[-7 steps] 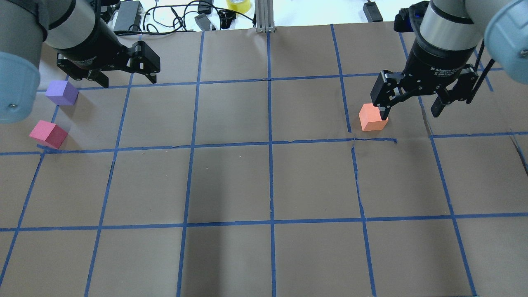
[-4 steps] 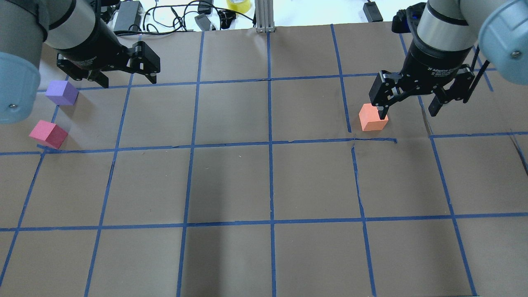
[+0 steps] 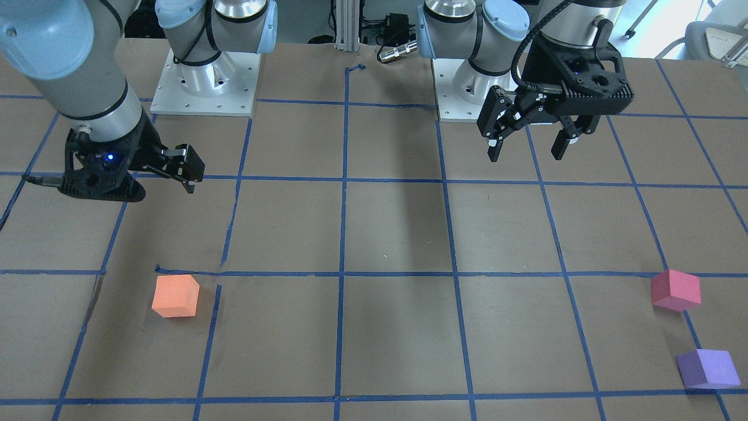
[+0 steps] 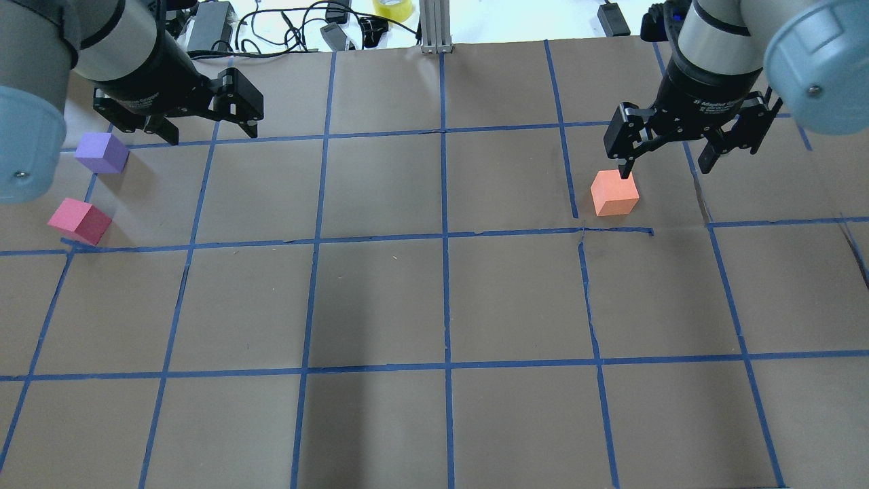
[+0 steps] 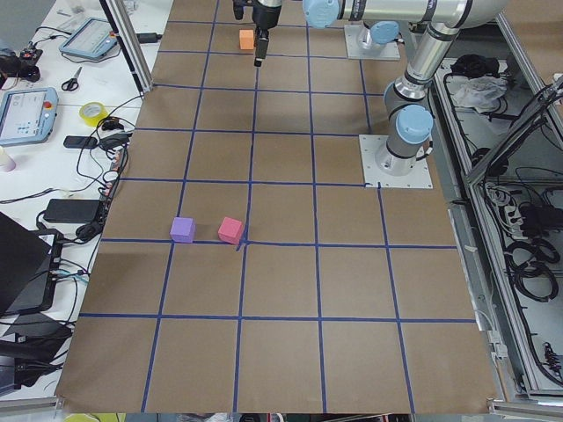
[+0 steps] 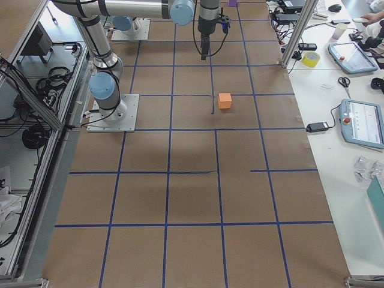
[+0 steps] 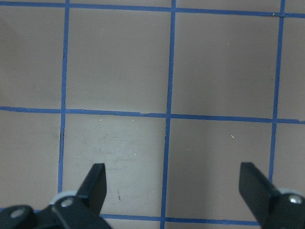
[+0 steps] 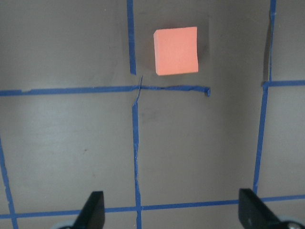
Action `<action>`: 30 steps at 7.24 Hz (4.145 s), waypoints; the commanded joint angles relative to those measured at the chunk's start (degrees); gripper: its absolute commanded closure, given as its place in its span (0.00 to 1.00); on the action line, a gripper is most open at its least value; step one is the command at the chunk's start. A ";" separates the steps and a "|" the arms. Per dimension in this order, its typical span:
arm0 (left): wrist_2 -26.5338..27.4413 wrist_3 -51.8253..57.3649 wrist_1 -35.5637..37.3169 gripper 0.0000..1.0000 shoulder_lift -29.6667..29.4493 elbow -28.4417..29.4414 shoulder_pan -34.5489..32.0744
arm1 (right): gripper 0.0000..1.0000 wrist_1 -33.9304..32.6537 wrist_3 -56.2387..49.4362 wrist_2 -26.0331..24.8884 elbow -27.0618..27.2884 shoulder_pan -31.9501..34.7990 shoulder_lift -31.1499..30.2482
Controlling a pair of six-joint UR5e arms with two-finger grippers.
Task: Arrange blocks in a line
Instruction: 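Close the right gripper on the orange cube and lift it, then carry the orange cube with the right gripper toward the table center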
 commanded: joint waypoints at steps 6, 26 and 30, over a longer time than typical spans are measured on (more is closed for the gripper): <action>0.03 0.00 -0.09 0.00 0.05 -0.10 0.06 | 0.00 -27.35 -12.08 1.05 3.86 -4.95 18.24; 0.03 0.00 -0.01 0.00 -0.04 -0.10 0.15 | 1.00 -17.88 7.97 4.21 -8.07 9.06 19.72; 0.03 0.00 -0.09 0.00 -0.04 -0.10 0.06 | 1.00 -18.48 24.35 5.09 -16.25 21.21 29.12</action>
